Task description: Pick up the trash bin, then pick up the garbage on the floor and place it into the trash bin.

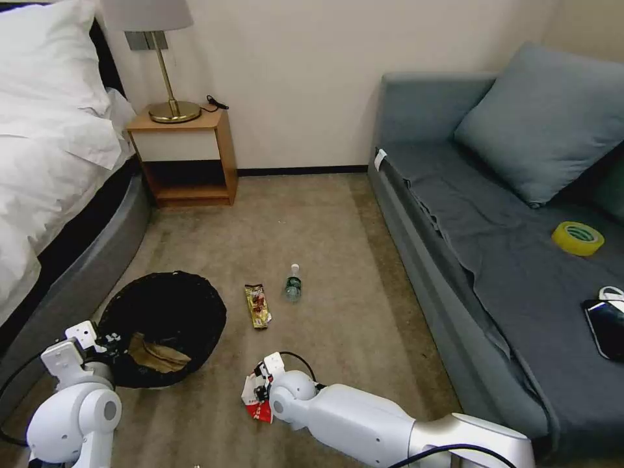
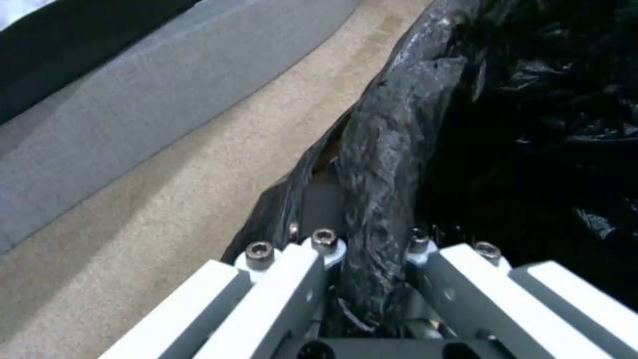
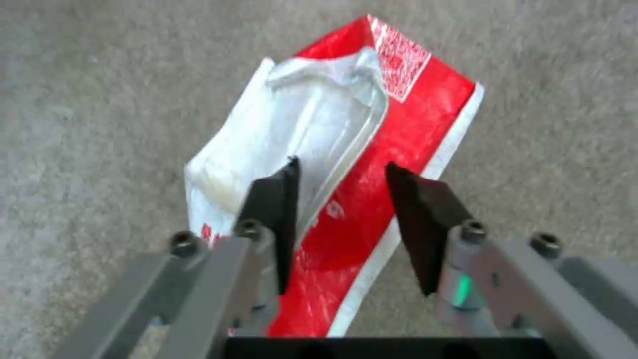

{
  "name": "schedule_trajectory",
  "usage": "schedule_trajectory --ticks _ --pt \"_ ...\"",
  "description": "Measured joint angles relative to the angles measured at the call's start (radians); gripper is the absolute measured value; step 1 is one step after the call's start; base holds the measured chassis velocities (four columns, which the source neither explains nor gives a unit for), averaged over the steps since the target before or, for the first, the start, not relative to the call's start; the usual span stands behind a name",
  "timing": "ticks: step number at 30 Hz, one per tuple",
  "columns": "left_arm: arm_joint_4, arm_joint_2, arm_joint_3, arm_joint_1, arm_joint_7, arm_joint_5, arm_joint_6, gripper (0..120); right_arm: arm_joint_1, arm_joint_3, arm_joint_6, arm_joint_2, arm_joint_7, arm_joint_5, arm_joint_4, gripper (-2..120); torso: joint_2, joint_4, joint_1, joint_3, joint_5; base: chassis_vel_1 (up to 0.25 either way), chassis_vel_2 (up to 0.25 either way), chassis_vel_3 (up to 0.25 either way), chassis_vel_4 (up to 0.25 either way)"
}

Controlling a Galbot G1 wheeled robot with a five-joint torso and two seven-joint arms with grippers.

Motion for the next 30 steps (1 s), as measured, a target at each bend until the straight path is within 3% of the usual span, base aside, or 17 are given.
schedule_trajectory --ticks 6,7,20,30 --pt "0.004 -0.001 0.001 -0.005 0.0 0.001 0.0 2 0.002 -0.001 0.003 -0.009 -0.001 0.0 0.017 14 0.0 0.0 0.0 0.0 0.0 0.0 0.0 0.0 0.0" --pt "0.004 0.0 0.003 -0.006 0.0 0.001 0.0 2 0.003 -0.001 0.006 -0.018 -0.001 0.003 0.04 0 0.0 0.0 0.0 0.0 0.0 0.0 0.0 0.0 0.0" --pt "0.006 0.005 0.002 -0.006 0.0 -0.001 0.0 2 0.019 -0.001 0.007 -0.075 0.013 0.025 0.16 0 0.0 0.0 0.0 0.0 0.0001 0.0 0.0 0.0 0.0" --pt "0.006 0.017 0.009 -0.004 0.0 -0.006 0.0 2 0.082 0.146 0.007 -0.215 0.032 0.051 0.391 0 0.0 -0.0002 0.0 0.0 0.0 0.0 0.0 0.0 0.0"
